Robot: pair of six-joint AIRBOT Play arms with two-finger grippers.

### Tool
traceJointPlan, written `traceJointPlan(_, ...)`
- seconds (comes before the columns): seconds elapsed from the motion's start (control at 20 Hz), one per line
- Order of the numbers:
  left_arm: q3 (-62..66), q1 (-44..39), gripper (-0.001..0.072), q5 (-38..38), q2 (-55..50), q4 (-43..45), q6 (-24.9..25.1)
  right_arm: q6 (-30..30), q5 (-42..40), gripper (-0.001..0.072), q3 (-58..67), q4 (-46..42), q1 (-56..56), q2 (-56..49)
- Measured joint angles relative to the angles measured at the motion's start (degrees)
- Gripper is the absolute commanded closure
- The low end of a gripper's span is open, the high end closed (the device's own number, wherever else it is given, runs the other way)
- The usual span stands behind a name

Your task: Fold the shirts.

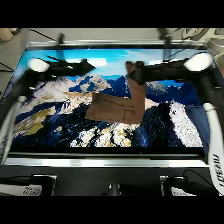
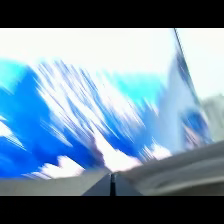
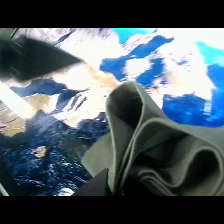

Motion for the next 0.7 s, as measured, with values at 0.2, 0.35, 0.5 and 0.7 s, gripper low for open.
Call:
traceJointPlan(0.2,0.0,9.86,0.0685,-5.11,12.92,4.57,0.39,0.09,-12.57,0.0053,0.0,5.01,13.18,-11.63)
traceJointPlan(0.35,0.02,13.05,0.0685,-7.02,19.76,5.92,0.57,-0.11,-18.93,0.0019,-0.04,8.24,18.67,-17.75)
traceJointPlan(0.5,0.04,14.34,0.0685,-9.01,23.61,8.09,0.59,-1.68,-17.55,0.0021,0.0,7.17,17.79,-18.95)
traceJointPlan(0.7,-0.46,14.97,0.0685,-11.52,25.31,12.0,0.61,-2.01,-4.11,0.002,0.02,-6.95,7.96,-14.93)
